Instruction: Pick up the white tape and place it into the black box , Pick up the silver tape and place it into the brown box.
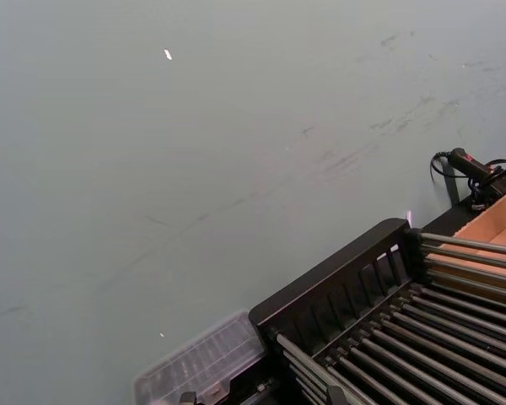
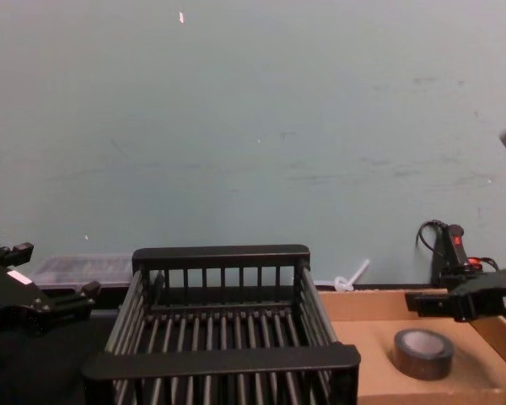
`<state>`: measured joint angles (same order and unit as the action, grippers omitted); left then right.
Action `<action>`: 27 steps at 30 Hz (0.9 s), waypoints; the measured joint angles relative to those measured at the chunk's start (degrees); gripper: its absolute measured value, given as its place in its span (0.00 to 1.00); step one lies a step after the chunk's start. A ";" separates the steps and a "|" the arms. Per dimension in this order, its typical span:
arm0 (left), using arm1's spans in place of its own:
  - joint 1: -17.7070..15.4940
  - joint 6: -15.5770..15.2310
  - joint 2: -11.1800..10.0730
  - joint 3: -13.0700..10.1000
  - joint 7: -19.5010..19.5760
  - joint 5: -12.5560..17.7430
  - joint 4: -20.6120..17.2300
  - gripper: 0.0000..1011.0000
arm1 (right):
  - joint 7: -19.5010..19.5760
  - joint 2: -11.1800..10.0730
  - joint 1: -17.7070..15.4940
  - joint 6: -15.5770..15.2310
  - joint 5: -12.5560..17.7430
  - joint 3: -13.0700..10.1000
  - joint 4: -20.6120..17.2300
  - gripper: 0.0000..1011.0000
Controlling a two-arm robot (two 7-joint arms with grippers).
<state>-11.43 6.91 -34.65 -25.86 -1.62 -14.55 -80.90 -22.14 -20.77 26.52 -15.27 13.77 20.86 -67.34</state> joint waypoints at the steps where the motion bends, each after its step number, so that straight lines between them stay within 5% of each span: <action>1: 0.00 0.00 0.00 0.00 0.00 0.00 0.00 0.99 | -0.01 -0.01 -0.01 0.00 0.01 0.00 -0.01 0.73; 11: 0.00 0.00 0.00 0.00 0.00 0.00 0.00 0.99 | -0.03 -0.03 -0.02 0.00 0.06 0.00 -0.04 0.99; 27: 0.00 0.00 0.00 0.00 0.00 0.00 0.00 0.99 | -1.33 -0.61 -0.95 0.69 0.47 -0.22 -1.02 0.99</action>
<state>-11.43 6.91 -34.65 -25.86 -1.62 -14.55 -80.90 -23.47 -21.38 25.57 -14.58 14.24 20.64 -68.36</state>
